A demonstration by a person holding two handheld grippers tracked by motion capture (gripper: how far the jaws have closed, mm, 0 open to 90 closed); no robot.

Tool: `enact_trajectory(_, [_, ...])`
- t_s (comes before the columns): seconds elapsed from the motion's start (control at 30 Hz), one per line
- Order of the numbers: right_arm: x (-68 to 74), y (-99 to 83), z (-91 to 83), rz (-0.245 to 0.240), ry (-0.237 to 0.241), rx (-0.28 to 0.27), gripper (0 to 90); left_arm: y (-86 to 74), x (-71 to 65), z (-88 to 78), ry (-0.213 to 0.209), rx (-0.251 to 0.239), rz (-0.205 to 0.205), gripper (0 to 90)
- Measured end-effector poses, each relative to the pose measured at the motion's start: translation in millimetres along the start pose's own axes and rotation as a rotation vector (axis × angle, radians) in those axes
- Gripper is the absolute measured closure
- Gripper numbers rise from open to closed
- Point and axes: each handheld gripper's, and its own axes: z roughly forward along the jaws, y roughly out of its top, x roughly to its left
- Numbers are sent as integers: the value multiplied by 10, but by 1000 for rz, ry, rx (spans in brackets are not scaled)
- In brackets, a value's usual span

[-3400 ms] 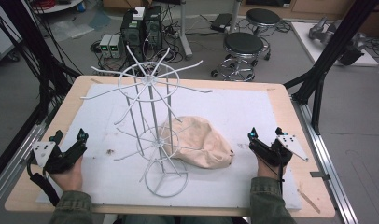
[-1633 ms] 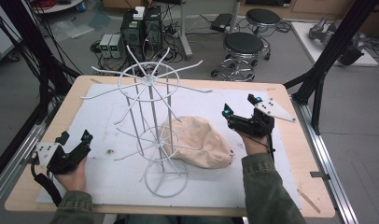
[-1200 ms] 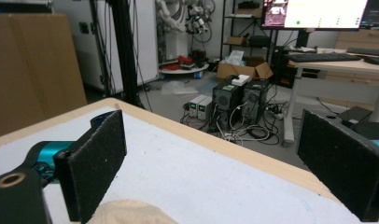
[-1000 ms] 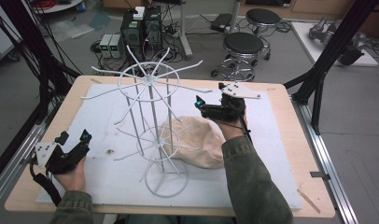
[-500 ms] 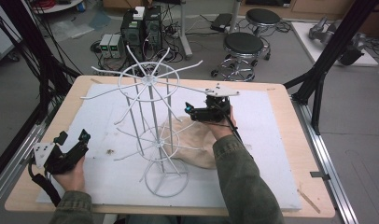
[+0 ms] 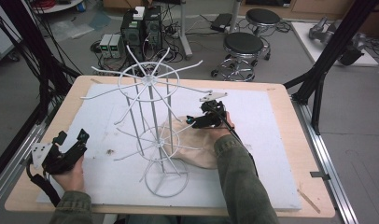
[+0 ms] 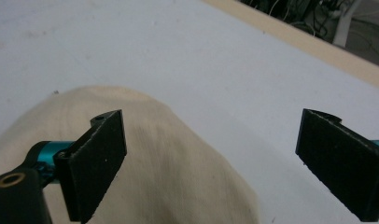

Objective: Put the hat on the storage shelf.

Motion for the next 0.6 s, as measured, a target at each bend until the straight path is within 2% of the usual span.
enact_trajectory(0.1, [-15,-39,53,2,21,30,77,-1,1,0,-1,2,-1,250])
enact_trajectory(0.27, [17,-81,126,-32,26,80,77,1,4,-5,1,1,-1,250])
enact_trajectory(0.3, [31,-95,154,-54,26,95,77,1,7,-4,2,0,-4,250])
enact_trajectory(0.57, [18,-143,233,-78,19,127,79,0,6,-3,2,0,-1,250])
enact_trajectory(0.6, [20,-147,243,-82,18,136,110,0,6,-3,1,2,0,250])
